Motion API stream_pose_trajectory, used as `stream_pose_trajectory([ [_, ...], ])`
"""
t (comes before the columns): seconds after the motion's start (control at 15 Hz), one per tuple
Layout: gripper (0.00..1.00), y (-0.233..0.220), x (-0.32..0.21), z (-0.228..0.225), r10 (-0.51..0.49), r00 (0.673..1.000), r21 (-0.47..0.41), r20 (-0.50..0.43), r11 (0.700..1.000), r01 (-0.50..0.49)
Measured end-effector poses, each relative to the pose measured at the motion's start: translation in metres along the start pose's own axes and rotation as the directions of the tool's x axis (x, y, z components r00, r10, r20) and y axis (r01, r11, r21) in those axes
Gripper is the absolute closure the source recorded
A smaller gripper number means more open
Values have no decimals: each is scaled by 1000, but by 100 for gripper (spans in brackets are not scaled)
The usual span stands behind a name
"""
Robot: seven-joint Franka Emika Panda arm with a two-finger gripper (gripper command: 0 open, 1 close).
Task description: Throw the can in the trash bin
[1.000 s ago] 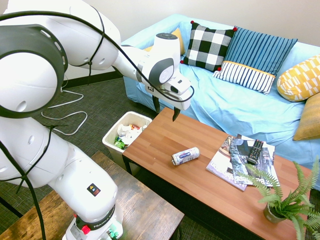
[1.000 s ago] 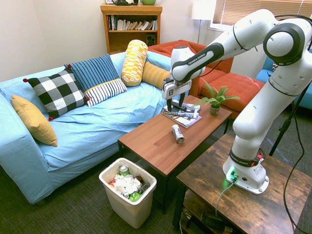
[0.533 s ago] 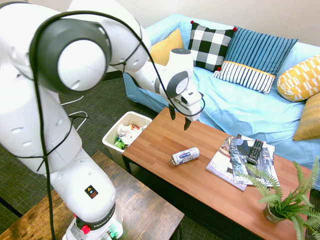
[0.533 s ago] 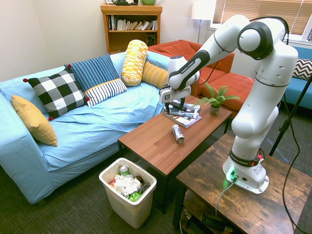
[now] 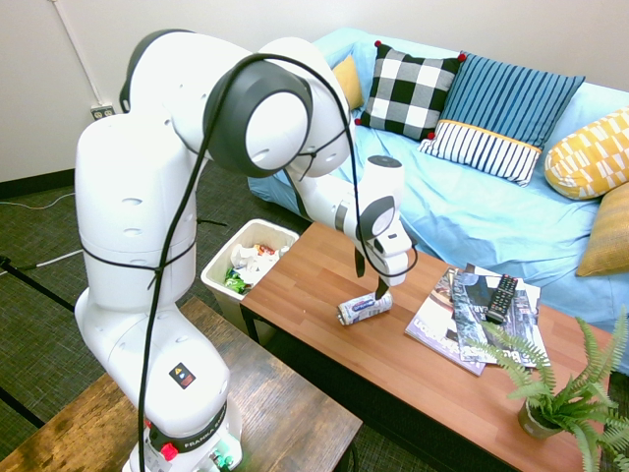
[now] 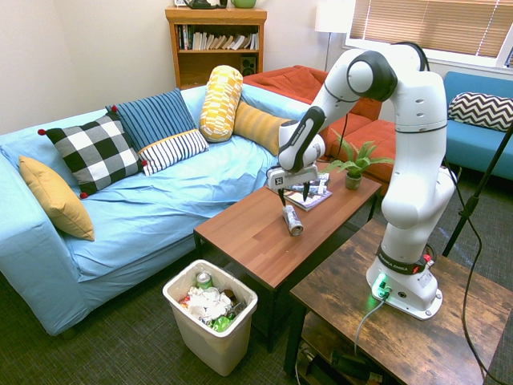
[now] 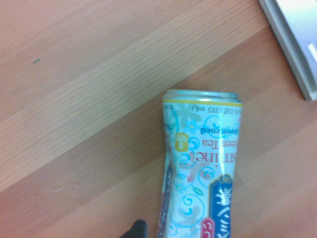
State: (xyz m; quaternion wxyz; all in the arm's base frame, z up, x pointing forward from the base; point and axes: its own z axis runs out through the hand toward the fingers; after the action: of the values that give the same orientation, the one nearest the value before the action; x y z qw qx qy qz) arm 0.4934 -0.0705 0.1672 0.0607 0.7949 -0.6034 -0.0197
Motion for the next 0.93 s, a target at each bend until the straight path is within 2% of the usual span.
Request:
stream_pose_trajectory([
  [0.4, 0, -13, -2, 62, 8, 1000, -56, -19, 998, -9],
  [0.47, 100, -17, 0, 69, 16, 1000, -61, -17, 998, -16],
  [0.93, 100, -24, 2, 79, 28, 1000, -56, 5, 998, -28],
])
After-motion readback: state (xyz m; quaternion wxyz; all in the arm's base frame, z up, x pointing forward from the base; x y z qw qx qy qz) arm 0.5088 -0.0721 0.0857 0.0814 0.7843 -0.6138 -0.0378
